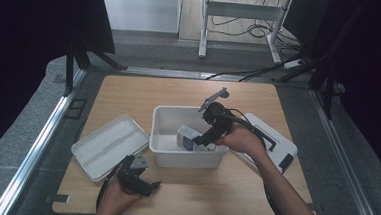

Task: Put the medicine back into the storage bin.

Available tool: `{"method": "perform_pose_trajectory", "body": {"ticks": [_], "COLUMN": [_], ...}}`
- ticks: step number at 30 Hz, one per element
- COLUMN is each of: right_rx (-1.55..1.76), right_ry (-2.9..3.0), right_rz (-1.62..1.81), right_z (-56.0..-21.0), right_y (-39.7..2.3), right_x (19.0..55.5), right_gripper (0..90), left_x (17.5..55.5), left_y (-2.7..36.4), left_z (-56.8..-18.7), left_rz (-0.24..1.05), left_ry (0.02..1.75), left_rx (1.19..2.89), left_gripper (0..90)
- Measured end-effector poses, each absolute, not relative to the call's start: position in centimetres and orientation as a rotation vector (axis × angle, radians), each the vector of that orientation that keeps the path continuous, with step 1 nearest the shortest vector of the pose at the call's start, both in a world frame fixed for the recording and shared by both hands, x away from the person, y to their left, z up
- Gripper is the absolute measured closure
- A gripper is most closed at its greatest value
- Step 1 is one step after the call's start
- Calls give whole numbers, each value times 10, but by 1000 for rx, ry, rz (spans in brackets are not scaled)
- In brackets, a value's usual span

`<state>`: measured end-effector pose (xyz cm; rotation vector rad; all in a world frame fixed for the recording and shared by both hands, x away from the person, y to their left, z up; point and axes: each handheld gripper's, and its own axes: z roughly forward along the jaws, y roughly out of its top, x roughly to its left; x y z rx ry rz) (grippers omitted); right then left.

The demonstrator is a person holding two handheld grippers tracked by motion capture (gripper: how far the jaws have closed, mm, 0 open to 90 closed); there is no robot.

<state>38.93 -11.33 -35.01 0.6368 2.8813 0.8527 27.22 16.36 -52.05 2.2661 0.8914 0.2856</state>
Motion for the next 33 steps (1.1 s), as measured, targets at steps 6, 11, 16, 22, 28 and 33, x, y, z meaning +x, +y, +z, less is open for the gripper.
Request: {"method": "perform_pose_trajectory", "body": {"ticks": [6,11,16,22,28,33], "right_rx": [639,655,673,725,751,769], "right_ry": [2831,2791,2750,2692,2638,2621], "right_rz": [910,962,1007,1086,1116,1117], "right_z": [-345,-344,-349,-361,-379,-400], "right_y": [-135,-153,-172,-194,-209,-218], "right_x": [376,363,350,339,328,321], "right_gripper": [67,62,60,52,47,48], "left_x": [272,272,272,272,272,272], "left_y": [164,164,164,164,164,164], "left_z": [-520,-521,-521,-521,-521,-521], "left_rz": [286,287,287,288,287,288], "left_ry": [890,894,895,895,895,895], "left_rx": [2268,2266,2266,2266,2266,2265], "left_gripper": [0,0,0,0,0,0]}}
